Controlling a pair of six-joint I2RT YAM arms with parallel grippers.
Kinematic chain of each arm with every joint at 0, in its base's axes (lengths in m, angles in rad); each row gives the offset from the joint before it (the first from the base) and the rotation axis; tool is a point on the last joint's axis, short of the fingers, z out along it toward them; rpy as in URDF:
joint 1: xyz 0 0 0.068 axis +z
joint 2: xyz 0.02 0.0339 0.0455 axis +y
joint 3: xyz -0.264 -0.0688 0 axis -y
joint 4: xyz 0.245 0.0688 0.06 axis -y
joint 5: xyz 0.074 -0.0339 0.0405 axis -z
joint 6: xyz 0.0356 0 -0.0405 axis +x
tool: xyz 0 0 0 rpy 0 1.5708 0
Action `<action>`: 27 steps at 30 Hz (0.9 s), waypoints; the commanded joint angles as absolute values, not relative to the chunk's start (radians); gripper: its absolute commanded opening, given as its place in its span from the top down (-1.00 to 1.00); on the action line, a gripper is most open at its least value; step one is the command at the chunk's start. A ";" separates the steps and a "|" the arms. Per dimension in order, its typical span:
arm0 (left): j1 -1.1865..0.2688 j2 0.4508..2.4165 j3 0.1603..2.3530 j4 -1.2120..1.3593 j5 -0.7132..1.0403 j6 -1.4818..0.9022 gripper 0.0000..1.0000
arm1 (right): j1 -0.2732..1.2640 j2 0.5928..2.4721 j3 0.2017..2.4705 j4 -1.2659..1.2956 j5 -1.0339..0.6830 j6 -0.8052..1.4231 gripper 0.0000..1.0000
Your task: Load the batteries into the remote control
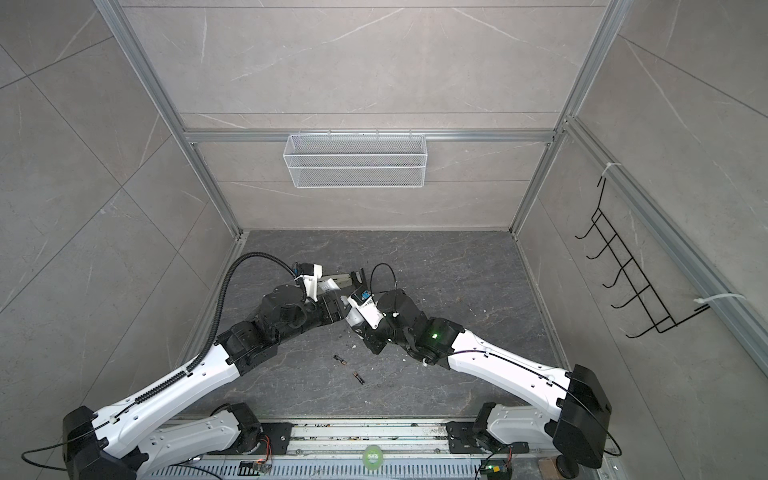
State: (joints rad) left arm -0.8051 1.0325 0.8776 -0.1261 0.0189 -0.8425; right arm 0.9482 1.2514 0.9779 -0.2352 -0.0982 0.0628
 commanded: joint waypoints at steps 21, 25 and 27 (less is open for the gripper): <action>-0.802 0.756 0.842 0.145 0.521 -0.482 -0.99 | 0.882 0.979 0.960 -0.198 -0.649 0.229 1.00; -0.803 0.764 0.844 0.191 0.553 -0.489 -0.93 | 0.882 0.962 0.963 -0.186 -0.693 0.241 1.00; -0.802 0.765 0.841 0.219 0.570 -0.496 -0.78 | 0.882 0.963 0.967 -0.182 -0.710 0.244 1.00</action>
State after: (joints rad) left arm -0.8028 0.7742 0.8104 0.1104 0.5045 -0.5140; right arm 0.8856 0.9817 0.9588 -0.2276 -0.6418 0.2180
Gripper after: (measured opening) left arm 0.909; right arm 0.238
